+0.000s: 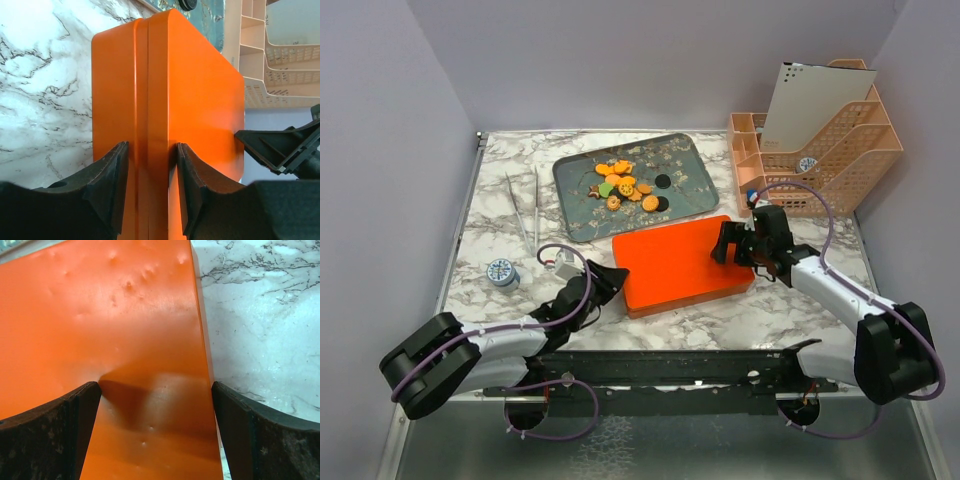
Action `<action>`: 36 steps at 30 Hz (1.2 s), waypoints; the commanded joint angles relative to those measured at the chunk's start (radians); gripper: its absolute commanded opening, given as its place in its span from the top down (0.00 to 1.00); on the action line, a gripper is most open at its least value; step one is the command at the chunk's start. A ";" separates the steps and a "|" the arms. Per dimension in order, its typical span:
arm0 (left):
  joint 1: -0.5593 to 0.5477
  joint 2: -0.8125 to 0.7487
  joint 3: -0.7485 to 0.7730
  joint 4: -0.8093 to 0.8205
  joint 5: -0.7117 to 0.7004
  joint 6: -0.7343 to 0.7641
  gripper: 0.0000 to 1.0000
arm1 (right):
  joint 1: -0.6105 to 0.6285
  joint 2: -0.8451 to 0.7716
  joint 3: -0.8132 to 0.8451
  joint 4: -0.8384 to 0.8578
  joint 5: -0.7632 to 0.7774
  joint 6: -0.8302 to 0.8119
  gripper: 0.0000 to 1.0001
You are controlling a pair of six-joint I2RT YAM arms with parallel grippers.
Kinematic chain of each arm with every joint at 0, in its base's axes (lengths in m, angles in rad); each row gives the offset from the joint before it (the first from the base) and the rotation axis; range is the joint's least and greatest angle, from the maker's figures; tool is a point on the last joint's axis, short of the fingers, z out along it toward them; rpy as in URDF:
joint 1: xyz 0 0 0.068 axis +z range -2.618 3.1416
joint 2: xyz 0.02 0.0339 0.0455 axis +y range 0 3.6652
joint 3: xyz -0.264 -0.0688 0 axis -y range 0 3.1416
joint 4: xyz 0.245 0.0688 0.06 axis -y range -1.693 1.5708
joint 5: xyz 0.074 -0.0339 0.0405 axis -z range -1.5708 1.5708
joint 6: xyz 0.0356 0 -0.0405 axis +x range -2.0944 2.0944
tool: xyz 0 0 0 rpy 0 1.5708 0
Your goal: Pack the cookies
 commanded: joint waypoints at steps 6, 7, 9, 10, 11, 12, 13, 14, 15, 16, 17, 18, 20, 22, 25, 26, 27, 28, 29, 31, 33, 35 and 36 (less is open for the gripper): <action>-0.010 0.041 -0.098 -0.062 -0.006 0.009 0.94 | 0.021 -0.007 0.003 -0.029 0.072 -0.008 0.00; -0.009 0.045 -0.101 -0.070 -0.016 0.012 0.94 | 0.021 -0.013 0.005 -0.033 0.071 -0.012 0.01; -0.009 0.056 -0.102 -0.088 -0.026 0.011 0.91 | 0.020 -0.024 0.008 -0.033 0.070 -0.016 0.00; -0.009 0.056 -0.100 -0.091 -0.025 0.012 0.87 | 0.021 -0.031 0.006 -0.026 0.063 -0.017 0.00; -0.009 0.058 -0.096 -0.094 -0.021 0.019 0.84 | 0.022 -0.037 0.003 -0.019 0.051 -0.016 0.00; -0.009 0.060 -0.090 -0.097 -0.017 0.027 0.81 | 0.021 -0.043 0.000 -0.011 0.037 -0.014 0.00; -0.010 0.063 -0.083 -0.102 -0.012 0.033 0.77 | 0.021 -0.048 -0.001 -0.006 0.024 -0.008 0.00; -0.009 0.065 -0.077 -0.107 -0.009 0.036 0.74 | 0.021 -0.053 -0.001 -0.002 0.014 -0.005 0.01; -0.009 0.068 -0.076 -0.112 -0.008 0.034 0.73 | 0.023 -0.058 0.000 -0.003 0.008 -0.004 0.00; -0.009 0.070 -0.080 -0.116 -0.010 0.028 0.72 | 0.022 -0.064 0.003 -0.005 0.006 -0.004 0.00; -0.009 0.071 -0.085 -0.120 -0.013 0.020 0.72 | 0.023 -0.070 0.006 -0.012 0.008 -0.005 0.00; -0.010 0.069 -0.094 -0.126 -0.019 0.012 0.71 | 0.022 -0.078 0.010 -0.016 0.009 -0.007 0.00; -0.009 0.059 -0.113 -0.142 -0.038 -0.011 0.71 | 0.022 -0.094 0.012 -0.022 0.001 -0.012 0.00; -0.009 0.038 -0.124 -0.184 -0.059 -0.022 0.71 | 0.022 -0.102 0.016 -0.026 -0.017 -0.013 0.00; -0.009 0.019 -0.090 -0.308 -0.110 0.017 0.69 | 0.023 -0.104 0.013 -0.021 -0.027 -0.011 0.00; -0.009 0.018 -0.078 -0.344 -0.131 0.029 0.68 | 0.023 -0.103 0.009 -0.016 -0.024 -0.011 0.00; -0.009 0.015 -0.072 -0.366 -0.142 0.031 0.68 | 0.023 -0.100 0.005 -0.010 -0.023 -0.009 0.00; -0.009 0.010 -0.076 -0.368 -0.146 0.030 0.68 | 0.023 -0.096 0.002 -0.005 -0.025 -0.008 0.00; -0.009 0.003 -0.082 -0.361 -0.144 0.029 0.68 | 0.023 -0.093 -0.001 -0.001 -0.025 -0.006 0.00; -0.009 -0.004 -0.084 -0.362 -0.137 0.028 0.67 | 0.022 -0.085 -0.006 0.006 -0.021 -0.003 0.00; -0.009 0.000 -0.073 -0.394 -0.140 0.036 0.67 | 0.022 -0.083 -0.012 0.012 -0.016 0.000 0.00; -0.010 0.003 -0.072 -0.395 -0.135 0.058 0.66 | 0.022 -0.091 -0.017 0.018 -0.011 0.002 0.00; -0.010 0.004 -0.071 -0.399 -0.130 0.053 0.65 | 0.023 -0.096 -0.019 0.019 -0.011 0.002 0.00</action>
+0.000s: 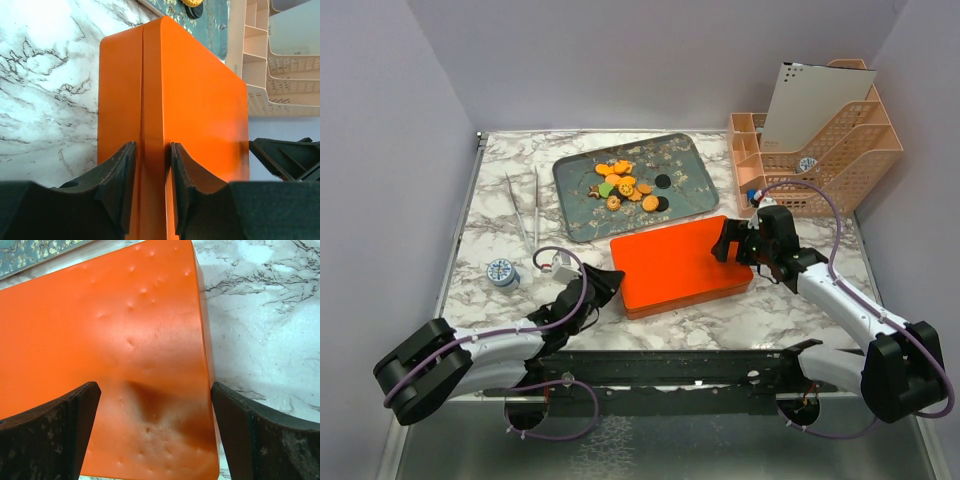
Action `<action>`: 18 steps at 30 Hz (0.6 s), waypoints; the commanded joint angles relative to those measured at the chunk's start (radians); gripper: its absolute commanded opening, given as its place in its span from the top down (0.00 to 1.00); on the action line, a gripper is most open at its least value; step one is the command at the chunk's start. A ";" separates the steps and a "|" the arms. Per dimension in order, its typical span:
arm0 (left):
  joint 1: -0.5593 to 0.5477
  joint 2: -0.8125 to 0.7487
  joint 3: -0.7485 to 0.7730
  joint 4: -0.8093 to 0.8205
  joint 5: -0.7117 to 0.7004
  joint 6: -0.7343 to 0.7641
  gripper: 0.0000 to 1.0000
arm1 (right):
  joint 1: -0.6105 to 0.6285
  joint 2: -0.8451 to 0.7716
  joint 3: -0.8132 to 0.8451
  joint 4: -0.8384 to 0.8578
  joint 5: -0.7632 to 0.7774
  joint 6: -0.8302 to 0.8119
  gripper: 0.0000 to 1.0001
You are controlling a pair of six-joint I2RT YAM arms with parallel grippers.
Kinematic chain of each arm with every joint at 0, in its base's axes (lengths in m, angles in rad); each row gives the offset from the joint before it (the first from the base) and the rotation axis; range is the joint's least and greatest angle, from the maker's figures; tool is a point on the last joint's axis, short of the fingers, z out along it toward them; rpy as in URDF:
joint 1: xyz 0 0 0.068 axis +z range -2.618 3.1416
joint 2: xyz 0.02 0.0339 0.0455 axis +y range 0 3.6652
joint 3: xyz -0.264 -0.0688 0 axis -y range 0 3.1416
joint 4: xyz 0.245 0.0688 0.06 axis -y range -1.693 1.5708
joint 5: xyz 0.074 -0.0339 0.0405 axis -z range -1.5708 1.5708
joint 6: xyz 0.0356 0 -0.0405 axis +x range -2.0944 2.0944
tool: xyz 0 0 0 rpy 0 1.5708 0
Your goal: Pack the cookies
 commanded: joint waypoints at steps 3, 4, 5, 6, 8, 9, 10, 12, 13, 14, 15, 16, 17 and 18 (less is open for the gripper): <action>0.004 0.041 -0.040 -0.347 -0.044 0.086 0.62 | 0.007 -0.028 -0.020 0.034 -0.021 0.006 0.00; 0.004 0.034 -0.030 -0.361 -0.040 0.092 0.59 | 0.007 -0.036 -0.022 0.035 -0.021 0.004 0.00; 0.004 0.022 -0.020 -0.372 -0.034 0.104 0.57 | 0.008 -0.043 -0.021 0.034 -0.020 0.004 0.00; 0.004 0.002 -0.010 -0.386 -0.024 0.114 0.54 | 0.008 -0.049 -0.020 0.034 -0.020 0.004 0.00; 0.005 -0.054 0.013 -0.428 -0.011 0.121 0.48 | 0.007 -0.059 -0.016 0.028 -0.017 0.004 0.00; 0.006 -0.091 0.022 -0.447 -0.006 0.124 0.46 | 0.007 -0.062 -0.015 0.028 -0.017 0.003 0.00; 0.006 -0.126 0.031 -0.468 -0.004 0.125 0.45 | 0.007 -0.067 -0.016 0.027 -0.017 0.003 0.00; 0.006 -0.216 0.053 -0.520 -0.009 0.124 0.43 | 0.007 -0.072 -0.016 0.028 -0.014 0.003 0.00; 0.006 -0.249 0.062 -0.540 -0.011 0.124 0.41 | 0.008 -0.073 -0.018 0.028 -0.014 0.004 0.00; 0.006 -0.283 0.070 -0.565 -0.011 0.123 0.40 | 0.008 -0.074 -0.020 0.029 -0.013 0.005 0.00; 0.006 -0.312 0.080 -0.586 -0.010 0.121 0.39 | 0.007 -0.073 -0.022 0.028 -0.013 0.006 0.00; 0.006 -0.337 0.088 -0.602 -0.008 0.120 0.38 | 0.007 -0.074 -0.022 0.028 -0.011 0.008 0.00; 0.006 -0.359 0.097 -0.615 -0.003 0.122 0.36 | 0.008 -0.074 -0.024 0.028 -0.008 0.009 0.00; 0.006 -0.375 0.107 -0.630 0.004 0.122 0.34 | 0.007 -0.075 -0.025 0.026 -0.003 0.009 0.00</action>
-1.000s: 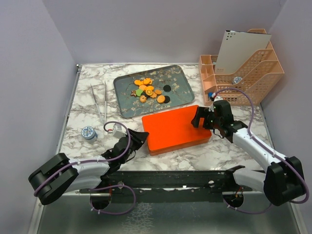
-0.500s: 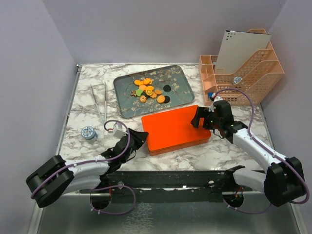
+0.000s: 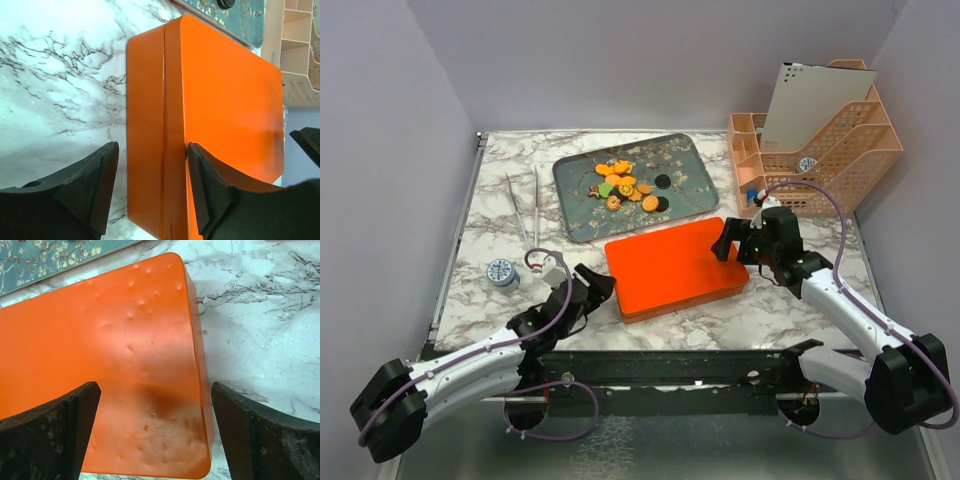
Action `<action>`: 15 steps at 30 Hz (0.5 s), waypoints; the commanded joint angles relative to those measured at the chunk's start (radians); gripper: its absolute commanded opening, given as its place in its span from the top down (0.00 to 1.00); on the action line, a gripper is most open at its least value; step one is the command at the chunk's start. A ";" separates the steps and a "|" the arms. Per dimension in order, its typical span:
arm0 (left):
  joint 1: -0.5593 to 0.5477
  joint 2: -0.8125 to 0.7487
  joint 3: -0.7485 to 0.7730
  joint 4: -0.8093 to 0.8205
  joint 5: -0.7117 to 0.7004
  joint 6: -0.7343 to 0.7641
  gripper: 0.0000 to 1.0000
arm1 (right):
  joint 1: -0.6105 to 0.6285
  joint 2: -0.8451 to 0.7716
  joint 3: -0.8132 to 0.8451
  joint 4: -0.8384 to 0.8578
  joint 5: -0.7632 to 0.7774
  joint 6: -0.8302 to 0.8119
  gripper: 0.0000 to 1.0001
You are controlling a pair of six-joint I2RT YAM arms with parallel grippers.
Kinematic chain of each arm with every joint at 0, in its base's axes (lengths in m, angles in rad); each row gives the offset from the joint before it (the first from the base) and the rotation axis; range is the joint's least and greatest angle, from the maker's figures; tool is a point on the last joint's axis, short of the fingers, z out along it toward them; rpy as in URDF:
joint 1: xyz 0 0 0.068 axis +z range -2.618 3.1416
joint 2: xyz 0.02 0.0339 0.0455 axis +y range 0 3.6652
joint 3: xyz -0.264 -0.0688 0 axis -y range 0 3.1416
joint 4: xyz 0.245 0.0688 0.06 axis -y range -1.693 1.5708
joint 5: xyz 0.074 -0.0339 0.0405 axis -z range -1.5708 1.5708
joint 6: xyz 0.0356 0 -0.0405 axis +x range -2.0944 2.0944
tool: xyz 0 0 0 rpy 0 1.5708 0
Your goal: Pack the cookies
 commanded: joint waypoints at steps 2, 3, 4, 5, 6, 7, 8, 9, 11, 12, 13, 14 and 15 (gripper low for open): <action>0.003 -0.091 0.070 -0.203 0.019 0.033 0.31 | 0.005 -0.018 -0.016 0.012 0.009 0.012 0.00; 0.003 -0.100 0.077 -0.215 0.031 0.036 0.30 | 0.005 -0.020 -0.016 0.009 0.012 0.011 0.00; 0.003 -0.106 0.085 -0.224 0.046 0.037 0.28 | 0.006 -0.022 -0.017 0.004 0.015 0.010 0.00; 0.003 -0.110 0.091 -0.231 0.064 0.038 0.27 | 0.005 -0.023 -0.018 0.001 0.016 0.008 0.00; 0.003 -0.115 0.095 -0.238 0.087 0.040 0.27 | 0.005 -0.027 -0.020 -0.003 0.015 0.008 0.00; 0.003 -0.116 0.098 -0.241 0.120 0.038 0.26 | 0.005 -0.031 -0.022 -0.007 0.014 0.007 0.00; 0.003 -0.114 0.101 -0.244 0.148 0.035 0.26 | 0.006 -0.034 -0.026 -0.009 0.014 0.006 0.00; 0.003 -0.111 0.102 -0.247 0.176 0.032 0.26 | 0.005 -0.037 -0.031 -0.011 0.014 0.006 0.00; 0.003 -0.101 0.103 -0.248 0.232 0.025 0.26 | 0.006 -0.044 -0.040 -0.012 0.010 0.008 0.00; 0.003 -0.095 0.102 -0.248 0.256 0.022 0.26 | 0.006 -0.046 -0.046 -0.013 0.007 0.008 0.00; 0.003 -0.088 0.099 -0.246 0.277 0.019 0.26 | 0.006 -0.046 -0.050 -0.011 0.003 0.008 0.01; 0.003 -0.081 0.096 -0.241 0.296 0.018 0.26 | 0.006 -0.046 -0.055 -0.010 0.000 0.008 0.00; 0.003 -0.074 0.093 -0.239 0.309 0.016 0.26 | 0.006 -0.046 -0.061 -0.008 -0.005 0.008 0.00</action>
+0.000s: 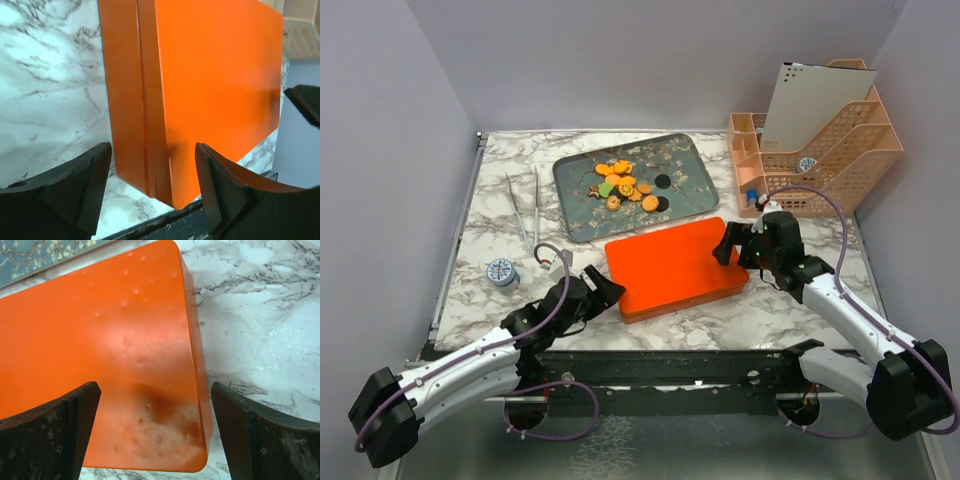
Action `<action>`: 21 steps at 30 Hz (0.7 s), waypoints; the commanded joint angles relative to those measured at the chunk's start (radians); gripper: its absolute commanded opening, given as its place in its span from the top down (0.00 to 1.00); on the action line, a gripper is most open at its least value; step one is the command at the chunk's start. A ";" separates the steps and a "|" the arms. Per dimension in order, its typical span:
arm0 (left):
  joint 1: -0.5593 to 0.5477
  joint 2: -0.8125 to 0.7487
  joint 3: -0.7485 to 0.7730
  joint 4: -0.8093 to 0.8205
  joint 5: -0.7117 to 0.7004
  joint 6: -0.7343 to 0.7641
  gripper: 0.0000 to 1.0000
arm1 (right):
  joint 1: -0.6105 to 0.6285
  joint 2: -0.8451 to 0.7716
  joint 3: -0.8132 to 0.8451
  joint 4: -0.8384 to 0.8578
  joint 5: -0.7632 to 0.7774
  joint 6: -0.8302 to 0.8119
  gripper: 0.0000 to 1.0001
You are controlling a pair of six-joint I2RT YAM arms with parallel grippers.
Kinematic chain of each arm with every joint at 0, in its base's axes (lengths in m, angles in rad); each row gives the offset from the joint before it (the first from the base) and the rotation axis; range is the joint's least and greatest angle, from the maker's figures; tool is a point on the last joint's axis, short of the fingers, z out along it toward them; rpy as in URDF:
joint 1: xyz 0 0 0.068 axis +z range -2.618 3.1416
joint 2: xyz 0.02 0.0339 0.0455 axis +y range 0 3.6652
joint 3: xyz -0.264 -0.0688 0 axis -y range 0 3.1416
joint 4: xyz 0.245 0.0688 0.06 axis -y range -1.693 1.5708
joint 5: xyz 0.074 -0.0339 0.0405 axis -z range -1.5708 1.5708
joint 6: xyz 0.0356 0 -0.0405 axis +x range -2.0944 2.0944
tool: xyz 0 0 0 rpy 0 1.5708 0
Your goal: Pack the cookies
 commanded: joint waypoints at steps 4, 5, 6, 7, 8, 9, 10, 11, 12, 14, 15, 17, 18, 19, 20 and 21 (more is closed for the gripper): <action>0.001 0.036 -0.002 -0.027 0.171 -0.014 0.29 | 0.006 -0.006 -0.046 0.000 -0.027 0.008 0.00; 0.001 0.036 -0.008 -0.025 0.183 -0.018 0.31 | 0.006 -0.006 -0.049 0.000 -0.031 0.008 0.00; 0.001 0.036 -0.013 -0.022 0.196 -0.020 0.32 | 0.006 -0.008 -0.053 0.001 -0.034 0.008 0.01; 0.001 0.035 -0.021 -0.021 0.207 -0.024 0.33 | 0.005 -0.009 -0.058 0.003 -0.036 0.010 0.00; 0.001 0.031 -0.030 -0.019 0.217 -0.029 0.35 | 0.006 -0.010 -0.062 0.006 -0.038 0.011 0.00; 0.001 0.027 -0.043 -0.017 0.224 -0.033 0.38 | 0.006 -0.009 -0.067 0.011 -0.042 0.012 0.00; 0.001 0.022 -0.056 -0.016 0.228 -0.040 0.41 | 0.006 -0.008 -0.070 0.015 -0.044 0.014 0.00; 0.001 0.015 -0.069 -0.016 0.231 -0.047 0.43 | 0.005 -0.006 -0.075 0.018 -0.048 0.017 0.00; 0.001 0.008 -0.086 -0.016 0.233 -0.055 0.45 | 0.005 -0.004 -0.078 0.020 -0.053 0.017 0.00; 0.001 -0.006 -0.106 -0.015 0.237 -0.063 0.48 | 0.005 0.000 -0.084 0.025 -0.058 0.020 0.00; 0.001 -0.009 -0.114 -0.016 0.240 -0.065 0.51 | 0.006 0.002 -0.088 0.027 -0.061 0.021 0.00; 0.001 -0.007 -0.124 -0.014 0.243 -0.064 0.58 | 0.005 0.007 -0.094 0.027 -0.066 0.024 0.00; 0.001 -0.001 -0.127 -0.010 0.243 -0.062 0.63 | 0.005 0.012 -0.097 0.028 -0.071 0.026 0.00; 0.001 0.011 -0.130 -0.004 0.248 -0.060 0.67 | 0.005 0.016 -0.099 0.029 -0.077 0.029 0.00; 0.001 0.022 -0.132 0.002 0.253 -0.057 0.70 | 0.005 0.018 -0.102 0.031 -0.085 0.033 0.00; 0.001 0.035 -0.134 0.010 0.259 -0.054 0.72 | 0.006 0.021 -0.107 0.032 -0.092 0.037 0.00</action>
